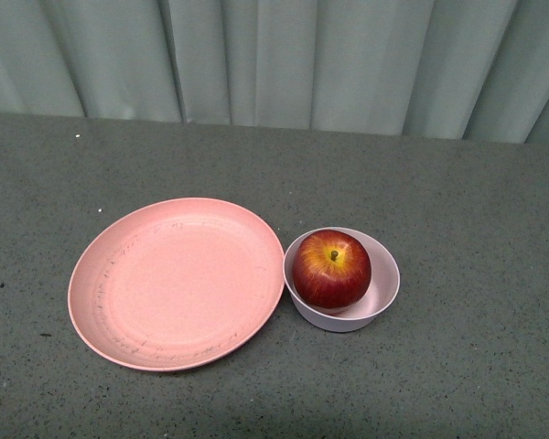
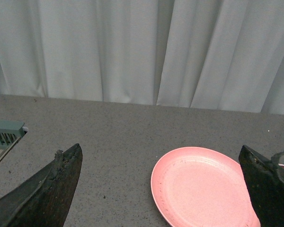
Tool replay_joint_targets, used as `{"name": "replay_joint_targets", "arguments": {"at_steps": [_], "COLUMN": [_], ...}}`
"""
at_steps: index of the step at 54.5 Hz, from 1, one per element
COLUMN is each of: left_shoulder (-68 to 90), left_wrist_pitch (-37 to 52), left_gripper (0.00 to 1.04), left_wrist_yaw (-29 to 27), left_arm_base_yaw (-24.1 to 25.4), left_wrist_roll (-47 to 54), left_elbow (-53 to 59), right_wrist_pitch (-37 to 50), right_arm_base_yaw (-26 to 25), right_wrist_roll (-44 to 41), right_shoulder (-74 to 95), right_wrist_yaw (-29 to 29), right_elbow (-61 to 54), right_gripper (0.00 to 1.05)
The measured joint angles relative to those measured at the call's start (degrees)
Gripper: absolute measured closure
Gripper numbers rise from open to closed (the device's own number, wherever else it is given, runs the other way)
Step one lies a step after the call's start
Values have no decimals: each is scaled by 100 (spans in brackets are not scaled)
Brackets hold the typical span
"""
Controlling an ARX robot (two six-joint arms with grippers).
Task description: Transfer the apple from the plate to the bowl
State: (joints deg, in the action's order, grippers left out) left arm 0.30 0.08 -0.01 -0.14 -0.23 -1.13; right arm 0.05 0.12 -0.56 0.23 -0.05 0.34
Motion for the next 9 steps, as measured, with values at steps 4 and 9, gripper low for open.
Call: {"name": "replay_joint_targets", "arguments": {"at_steps": [4, 9], "left_shoulder": [0, 0], "left_wrist_pitch": [-2, -2], "left_gripper": [7, 7], "left_wrist_yaw": [2, 2], "left_arm_base_yaw": [-2, 0], "left_wrist_roll": [0, 0], "left_elbow": [0, 0], "right_wrist_pitch": [0, 0], "right_arm_base_yaw": [0, 0], "right_wrist_roll": [2, 0], "right_shoulder": [0, 0], "right_wrist_yaw": [0, 0], "right_elbow": [0, 0], "right_gripper": [9, 9]}}
